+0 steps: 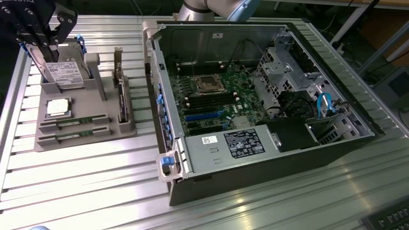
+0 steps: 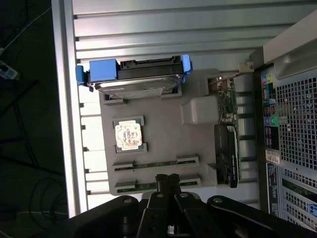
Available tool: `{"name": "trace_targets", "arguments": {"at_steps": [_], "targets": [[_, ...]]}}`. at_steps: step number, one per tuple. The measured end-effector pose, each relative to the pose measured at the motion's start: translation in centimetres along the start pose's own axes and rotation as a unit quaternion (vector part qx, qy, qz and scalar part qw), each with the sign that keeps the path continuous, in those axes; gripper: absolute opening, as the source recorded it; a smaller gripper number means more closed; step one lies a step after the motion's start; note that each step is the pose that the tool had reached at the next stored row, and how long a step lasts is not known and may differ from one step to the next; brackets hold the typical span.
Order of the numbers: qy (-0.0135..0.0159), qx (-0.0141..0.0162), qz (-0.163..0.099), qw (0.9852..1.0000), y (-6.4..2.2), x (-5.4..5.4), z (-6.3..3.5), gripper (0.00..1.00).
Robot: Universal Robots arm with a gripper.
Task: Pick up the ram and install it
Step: 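Pick up the ram and move it above insertion slot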
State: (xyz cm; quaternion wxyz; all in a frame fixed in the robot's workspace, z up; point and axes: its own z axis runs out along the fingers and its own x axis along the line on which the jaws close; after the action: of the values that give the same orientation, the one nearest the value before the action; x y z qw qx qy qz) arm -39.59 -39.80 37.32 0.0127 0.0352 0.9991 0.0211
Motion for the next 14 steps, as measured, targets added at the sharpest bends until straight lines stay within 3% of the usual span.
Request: {"name": "trace_targets", "arguments": {"at_steps": [6, 9, 11, 14], "targets": [[0.0, 0.0, 0.0, 1.0, 0.0, 0.0, 0.0, 0.11], [0.0, 0.0, 0.0, 1.0, 0.0, 0.0, 0.0, 0.24], [-0.0001, 0.0, 0.0, 1.0, 0.0, 0.0, 0.01, 0.24], [-0.001, -0.0001, 0.0, 1.0, -0.03, 0.02, 0.66, 0.24]]}}
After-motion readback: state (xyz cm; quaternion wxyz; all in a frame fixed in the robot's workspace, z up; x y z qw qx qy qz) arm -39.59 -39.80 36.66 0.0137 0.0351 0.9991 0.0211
